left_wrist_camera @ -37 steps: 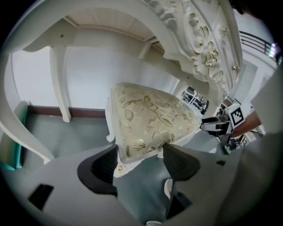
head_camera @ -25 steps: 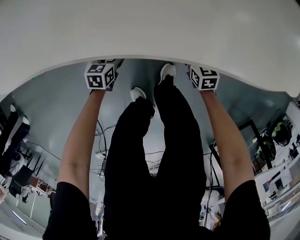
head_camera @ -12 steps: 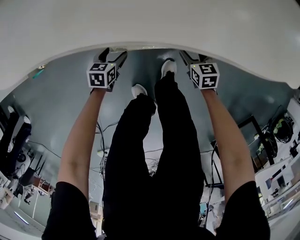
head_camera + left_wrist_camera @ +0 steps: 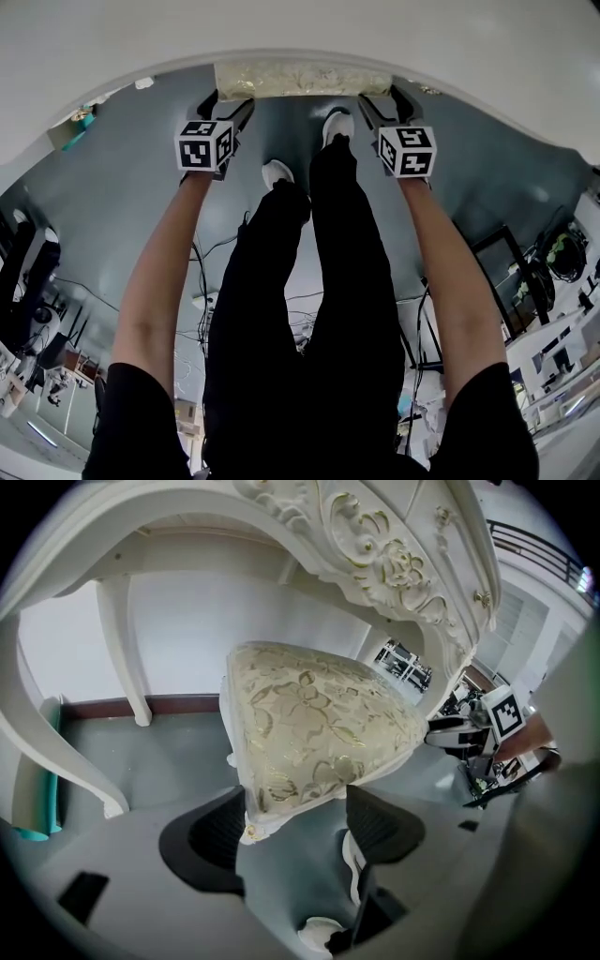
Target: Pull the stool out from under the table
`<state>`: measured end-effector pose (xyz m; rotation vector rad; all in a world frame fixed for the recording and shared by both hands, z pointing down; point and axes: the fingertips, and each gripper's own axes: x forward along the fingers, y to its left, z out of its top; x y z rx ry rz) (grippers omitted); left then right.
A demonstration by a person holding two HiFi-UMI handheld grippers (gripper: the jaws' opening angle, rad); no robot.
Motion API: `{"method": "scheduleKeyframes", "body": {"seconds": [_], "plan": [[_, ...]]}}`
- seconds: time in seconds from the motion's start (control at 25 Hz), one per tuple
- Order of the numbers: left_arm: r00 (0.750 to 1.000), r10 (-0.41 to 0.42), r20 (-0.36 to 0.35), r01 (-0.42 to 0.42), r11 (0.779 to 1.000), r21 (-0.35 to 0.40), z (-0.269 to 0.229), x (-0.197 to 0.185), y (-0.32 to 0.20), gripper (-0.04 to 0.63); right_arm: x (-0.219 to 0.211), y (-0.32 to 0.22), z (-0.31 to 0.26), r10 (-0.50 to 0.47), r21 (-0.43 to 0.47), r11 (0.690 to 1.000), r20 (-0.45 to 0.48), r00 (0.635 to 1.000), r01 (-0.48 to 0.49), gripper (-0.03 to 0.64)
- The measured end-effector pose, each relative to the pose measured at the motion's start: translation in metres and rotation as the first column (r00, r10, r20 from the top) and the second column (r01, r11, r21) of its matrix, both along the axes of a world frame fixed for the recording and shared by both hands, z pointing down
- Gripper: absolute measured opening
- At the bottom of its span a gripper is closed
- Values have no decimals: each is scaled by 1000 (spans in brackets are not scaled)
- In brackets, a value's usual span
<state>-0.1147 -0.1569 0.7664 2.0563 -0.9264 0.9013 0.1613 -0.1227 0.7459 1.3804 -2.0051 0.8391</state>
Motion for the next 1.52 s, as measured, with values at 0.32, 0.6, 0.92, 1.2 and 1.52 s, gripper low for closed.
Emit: {"method": "scheduleKeyframes", "body": {"seconds": [0.32, 0.6, 0.92, 1.2, 1.52], "plan": [[1000, 9, 7, -9, 1000, -14, -2, -3, 15, 337, -3, 17, -1, 11, 2, 1000, -3, 1000, -11, 298], [1000, -11, 13, 11, 1000, -19, -2, -7, 29, 336, -6, 28, -2, 3, -16, 1000, -3, 1000, -3, 298], [1000, -1, 20, 1, 1000, -17, -1, -14, 44, 336, -13, 44, -1, 8, -22, 1000, -5, 1000, -8, 298], [999, 14, 38, -12, 999, -43, -4, -24, 54, 336, -24, 58, -4, 11, -44, 999, -4, 1000, -11, 298], [999, 25, 47, -21, 997, -68, 4, -29, 91, 336, -29, 93, 5, 0, -72, 997, -13, 1000, -1, 298]]}}
